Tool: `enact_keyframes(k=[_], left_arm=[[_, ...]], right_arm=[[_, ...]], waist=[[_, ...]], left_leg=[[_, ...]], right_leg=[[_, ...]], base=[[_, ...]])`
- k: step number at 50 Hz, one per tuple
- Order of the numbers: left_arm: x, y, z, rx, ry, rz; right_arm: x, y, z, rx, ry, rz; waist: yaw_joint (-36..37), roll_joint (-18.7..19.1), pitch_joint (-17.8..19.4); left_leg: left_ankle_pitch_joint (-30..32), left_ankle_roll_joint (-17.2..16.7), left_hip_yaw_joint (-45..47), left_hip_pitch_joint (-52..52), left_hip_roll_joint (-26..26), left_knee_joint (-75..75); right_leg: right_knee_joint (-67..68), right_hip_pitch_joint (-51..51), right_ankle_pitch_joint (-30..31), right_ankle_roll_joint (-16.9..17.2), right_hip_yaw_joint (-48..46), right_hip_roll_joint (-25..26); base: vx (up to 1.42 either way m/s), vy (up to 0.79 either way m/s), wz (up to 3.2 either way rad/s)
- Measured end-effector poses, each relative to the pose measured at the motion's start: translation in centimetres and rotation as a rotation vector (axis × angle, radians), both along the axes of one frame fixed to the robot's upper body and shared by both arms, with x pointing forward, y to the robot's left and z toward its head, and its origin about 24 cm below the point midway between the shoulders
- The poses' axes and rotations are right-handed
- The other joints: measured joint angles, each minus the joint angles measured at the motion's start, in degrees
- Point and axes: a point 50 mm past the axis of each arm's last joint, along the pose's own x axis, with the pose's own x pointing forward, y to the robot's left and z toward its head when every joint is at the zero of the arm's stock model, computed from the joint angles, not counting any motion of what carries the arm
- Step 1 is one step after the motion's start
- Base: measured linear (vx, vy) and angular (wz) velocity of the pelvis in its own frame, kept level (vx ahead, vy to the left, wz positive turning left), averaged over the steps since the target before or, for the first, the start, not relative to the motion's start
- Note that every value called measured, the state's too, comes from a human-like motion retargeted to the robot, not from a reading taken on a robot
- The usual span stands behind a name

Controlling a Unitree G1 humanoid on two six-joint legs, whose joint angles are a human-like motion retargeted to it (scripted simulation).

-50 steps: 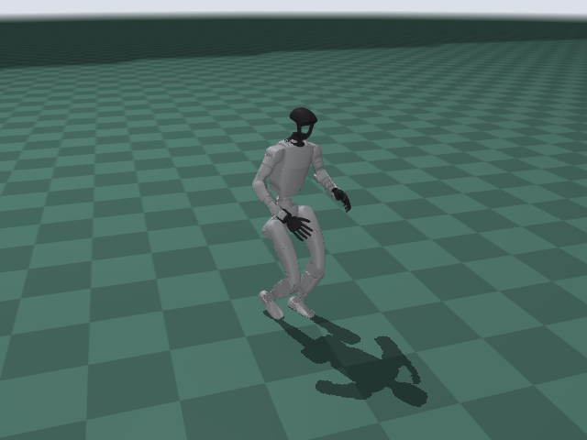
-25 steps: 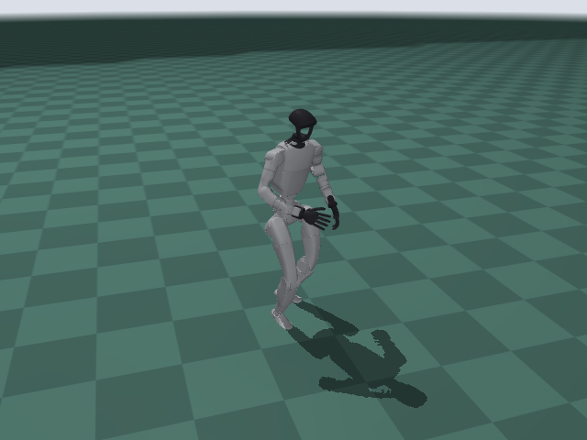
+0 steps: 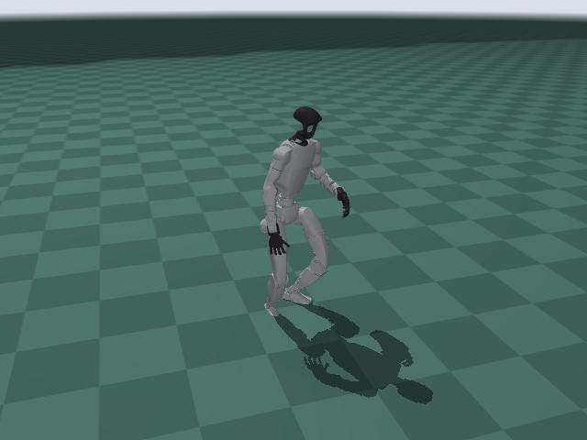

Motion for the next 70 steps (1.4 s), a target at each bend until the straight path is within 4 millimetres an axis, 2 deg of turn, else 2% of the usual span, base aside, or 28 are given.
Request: enact_keyframes(k=[3,5,7,10,12,15,17,19,22,25,30,32,35,38,40,42,45,48,50,53,56,58,60,62,65,68,70], left_arm=[[0.3,0.6,-0.6,0.006,0.056,0.0],[-0.3,1.5,-2.6,0.018,0.15,0.035],[-1.3,2.6,-5.5,0.032,0.284,0.086],[-4.3,4.4,-10.4,0.068,0.523,0.172],[-6.8,5.2,-13.2,0.096,0.675,0.212],[-10.3,5.9,-16.0,0.146,0.86,0.227],[-11.8,6.4,-17.0,0.186,0.933,0.226],[-12.3,6.8,-17.3,0.225,0.959,0.225],[-11.8,7.5,-17.1,0.271,0.945,0.229],[-10.2,8.1,-16.3,0.299,0.885,0.243],[-7.4,7.9,-14.7,0.304,0.764,0.255],[-6.2,8.1,-13.8,0.304,0.708,0.268],[-5.1,7.6,-12.9,0.277,0.639,0.272],[-3.7,7.3,-11.3,0.245,0.548,0.266],[-2.9,7.0,-10.1,0.216,0.491,0.258],[-2.8,6.7,-9.6,0.19,0.466,0.252],[-3.2,6.7,-9.7,0.155,0.462,0.271],[-4.5,7.1,-10.7,0.13,0.51,0.315],[-5.8,7.7,-11.8,0.117,0.57,0.358],[-8.4,8.4,-13.8,0.104,0.683,0.431],[-11.1,9.0,-15.8,0.094,0.809,0.502],[-12.6,9.3,-16.9,0.092,0.887,0.541],[-14.2,9.3,-17.8,0.092,0.962,0.559],[-15.0,9.1,-18.3,0.095,1.012,0.565],[-14.5,9.0,-18.3,0.095,1.026,0.561],[-11.6,9.1,-17.1,0.089,0.929,0.548],[-8.9,9.0,-15.6,0.085,0.818,0.526]], right_arm=[[-0.7,-1.1,0.1,0.025,0.036,-0.032],[-0.8,-1.5,0.3,0.04,0.023,-0.071],[0.3,-2.2,1.1,0.055,-0.045,-0.136],[2.4,-3.0,2.5,0.075,-0.18,-0.237],[4.1,-3.4,3.7,0.077,-0.279,-0.282],[6.5,-3.6,5.5,0.079,-0.406,-0.303],[7.6,-3.4,6.5,0.078,-0.462,-0.296],[8.4,-3.2,7.0,0.069,-0.489,-0.282],[8.6,-3.0,6.7,0.053,-0.466,-0.253],[7.8,-2.5,5.6,0.042,-0.389,-0.216],[5.1,-1.7,3.2,0.043,-0.226,-0.159],[4.5,-1.2,2.6,0.056,-0.18,-0.141],[3.5,-0.8,1.9,0.065,-0.131,-0.118],[3.8,-0.5,2.1,0.073,-0.127,-0.096],[4.7,-1.0,2.6,0.066,-0.147,-0.098],[5.1,-1.5,3.0,0.053,-0.165,-0.108],[5.7,-2.0,3.5,0.034,-0.2,-0.126],[6.1,-2.4,3.9,0.017,-0.233,-0.134],[6.2,-2.4,4.0,0.008,-0.251,-0.137],[5.8,-2.2,3.8,0.002,-0.265,-0.146],[5.1,-1.8,3.2,-0.004,-0.257,-0.15],[4.7,-1.4,2.8,-0.001,-0.237,-0.145],[3.9,-1.0,2.1,0.009,-0.199,-0.15],[3.2,-0.7,1.6,0.019,-0.156,-0.156],[2.8,-0.5,1.1,0.03,-0.108,-0.159],[3.3,-0.9,1.4,0.027,-0.111,-0.159],[4.2,-1.7,2.2,0.008,-0.146,-0.159]], waist=[[1.57,2.5,-0.23],[1.96,3.84,-0.43],[1.32,4.54,-0.91],[-0.92,4.62,-1.58],[-3.34,3.6,-1.79],[-7.46,1.47,-1.37],[-9.94,0.09,-0.94],[-12.52,-2.69,-0.84],[-14.4,-4.73,-1.04],[-14.63,-6.07,-1.49],[-13.05,-8.54,-1.73],[-11.63,-7.41,-1.67],[-9.79,-7.88,-0.68],[-6.69,-5.04,0.98],[-3.3,-0.54,1.02],[-1.15,0.65,1.09],[0.41,0.15,0.74],[0.27,-1.49,-0.38],[-0.14,-2.67,-1.05],[-0.07,-2.68,-1.62],[-0.77,-3.45,-2.34],[-2.35,-5.87,-1.71],[-3.62,-6.95,-1.24],[-5.29,-7.72,-0.94],[-8.3,-9.37,-0.61],[-10.06,-8.82,-1.33],[-10.47,-8.46,-1.76]], left_leg=[[-0.92,0.52,-0.31,-2.39,5.76,3.45],[-1.15,0.39,-0.55,-2.42,7.99,3.56],[-1.08,0.49,0.25,-0.41,7.66,-0.03],[-1.88,1.31,1.86,3.54,4.28,-6.87],[-1.8,2.43,3.19,6.13,0.1,-11.93],[-0.88,4.04,5.21,10.17,-6.8,-18.68],[-0.17,4.92,5.84,12.05,-10.34,-21.63],[2.41,6.03,6.12,14.5,-15.9,-27.72],[4.97,6.55,5.5,16.59,-19.62,-33.74],[6.83,6.29,4.84,17.91,-21.03,-38.16],[6.95,4.89,4.54,17.67,-20.75,-37.11],[4.37,4.33,3.93,15.97,-17.27,-32.51],[2.57,3.12,3.21,11.9,-13.87,-20.41],[2.71,1.5,1.65,4.37,-5.31,-2.75],[1.01,0.99,-1.46,-1.87,1.89,5.69],[0.18,1.43,-2.3,-4.92,3.01,5.9],[0.61,2.07,-1.81,-7.44,0.07,-2.2],[4.23,1.95,-0.75,-7.41,-5.79,-14.75],[7.32,1.78,-0.15,-5.99,-9.64,-21.57],[8.72,1.66,-0.38,-5.6,-11.4,-20.07],[8.06,3.11,0.29,-3.61,-13.79,-19.76],[8.85,4.79,1.67,0.97,-18.32,-24.87],[8.12,5.82,2.77,2.96,-20.12,-25.02],[8.05,6.55,3.2,4.97,-21.89,-26.64],[10.02,6.96,3.18,8.82,-25.06,-33.31],[13.27,6.14,2.24,12.0,-25.31,-42.86],[15.32,5.3,1.58,12.96,-25.13,-47.94]], right_leg=[[-5.03,2.76,1.86,-0.67,-1.57,3.04],[-5.4,3.46,2.05,-0.72,-2.11,3.72],[-7.23,4.65,2.65,-0.57,-2.4,3.63],[-4.57,3.85,2.16,0.12,-2.03,0.87],[0.52,1.73,1.87,0.85,-0.77,-3.11],[11.45,-2.7,3.05,2.0,2.24,-10.39],[18.25,-5.8,5.69,2.77,4.43,-14.29],[23.28,-9.45,6.58,3.99,8.02,-18.24],[24.54,-12.44,6.21,4.77,10.92,-19.26],[21.11,-12.85,5.33,5.21,11.77,-17.92],[14.52,-9.65,2.43,4.86,11.48,-15.91],[9.67,-6.54,1.2,3.34,9.4,-12.12],[9.3,-4.63,-1.55,1.99,8.98,-10.71],[7.64,-2.27,-2.41,-0.18,7.35,-4.95],[2.3,-0.55,-0.11,-1.66,6.2,2.26],[0.36,0.27,0.61,-1.46,6.27,3.73],[-1.17,0.51,0.72,-0.16,6.43,2.14],[-0.74,-0.23,-0.33,1.38,6.59,-1.49],[0.46,-0.68,-1.72,2.17,7.04,-3.96],[4.81,-1.29,-4.57,2.6,8.09,-5.7],[10.13,-1.79,-6.0,3.06,8.81,-8.74],[16.15,-2.44,-4.74,4.07,9.31,-14.03],[24.0,-3.87,-0.03,4.08,8.53,-19.05],[30.29,-6.78,1.83,2.98,9.08,-22.54],[32.46,-11.99,1.03,2.14,10.63,-25.38],[23.7,-16.44,0.77,2.16,10.27,-22.48],[16.67,-18.61,2.27,3.09,10.34,-19.79]], base=[[0.01,0.02,0.21],[0.04,0.08,0.15],[0.08,0.12,0.21],[0.07,0.16,0.21],[0.05,0.19,0.28],[0.03,0.2,0.32],[0.02,0.19,0.4],[0.02,0.15,0.56],[0.05,0.07,0.39],[0.07,-0.02,0.2],[0.07,-0.11,-0.03],[0.07,-0.15,-0.2],[0.02,-0.15,-0.15],[0.03,-0.12,-0.31],[0.06,-0.08,-0.69],[0.11,-0.03,-0.45],[0.17,0.02,-0.08],[0.23,0.06,0.13],[0.26,0.09,0.05],[0.26,0.11,-0.19],[0.28,0.13,-0.14],[0.27,0.14,0.07],[0.22,0.13,0.03],[0.2,0.13,0.09],[0.2,0.08,0.24],[0.19,0.02,0.2],[0.14,-0.03,0.28]])
